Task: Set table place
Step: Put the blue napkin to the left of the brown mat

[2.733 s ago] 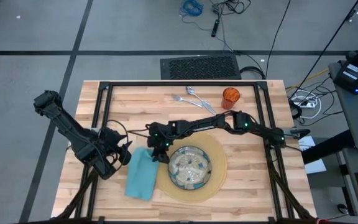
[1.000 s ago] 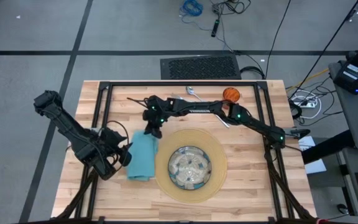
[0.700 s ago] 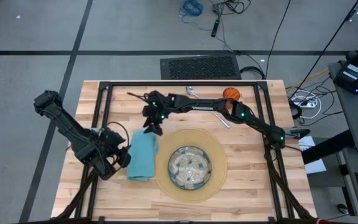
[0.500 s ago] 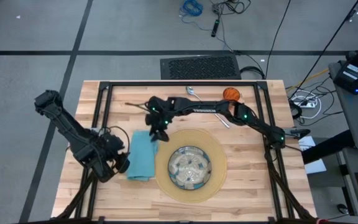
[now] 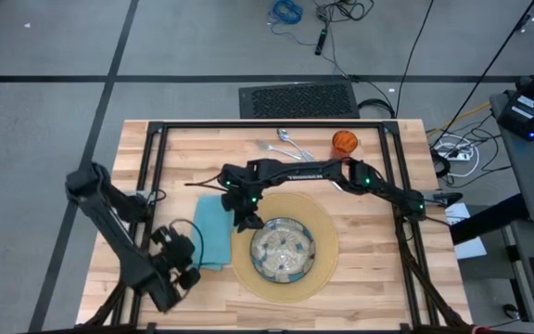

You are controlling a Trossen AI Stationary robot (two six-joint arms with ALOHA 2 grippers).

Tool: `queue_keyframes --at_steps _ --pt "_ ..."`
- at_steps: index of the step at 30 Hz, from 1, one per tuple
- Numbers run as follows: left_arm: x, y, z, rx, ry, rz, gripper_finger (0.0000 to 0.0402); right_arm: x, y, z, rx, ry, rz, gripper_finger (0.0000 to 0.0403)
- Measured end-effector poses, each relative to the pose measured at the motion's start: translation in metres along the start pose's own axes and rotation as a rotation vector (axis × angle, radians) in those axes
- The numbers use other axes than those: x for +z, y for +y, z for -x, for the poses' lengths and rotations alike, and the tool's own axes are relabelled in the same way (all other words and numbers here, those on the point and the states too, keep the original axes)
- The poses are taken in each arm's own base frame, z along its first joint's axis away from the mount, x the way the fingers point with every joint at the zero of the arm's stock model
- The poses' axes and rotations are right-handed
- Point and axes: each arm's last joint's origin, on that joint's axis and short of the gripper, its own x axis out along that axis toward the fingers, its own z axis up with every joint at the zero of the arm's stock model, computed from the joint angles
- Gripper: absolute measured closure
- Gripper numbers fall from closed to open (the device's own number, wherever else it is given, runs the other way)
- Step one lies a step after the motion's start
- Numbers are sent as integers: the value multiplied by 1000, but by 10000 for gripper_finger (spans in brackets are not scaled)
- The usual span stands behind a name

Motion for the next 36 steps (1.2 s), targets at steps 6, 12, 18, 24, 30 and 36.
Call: queue_keyframes --at_steps 6,12,18,24,30,36 --pt "-4 -21 13 99 -64 -40 319 -4 11 -5 28 62 -7 261" --pt "-16 -40 3 111 -54 -94 302 1 37 -12 54 84 54 261" --pt "-19 -52 0 129 -39 -128 237 1 49 -25 70 95 59 261" --pt "-18 -55 2 156 -41 -152 206 -19 52 -54 97 133 38 261" --pt "-21 -70 -10 206 -15 -277 205 -41 48 -83 187 83 27 261" --pt "-11 -85 -30 315 45 -422 205 -52 41 -93 204 52 24 261"
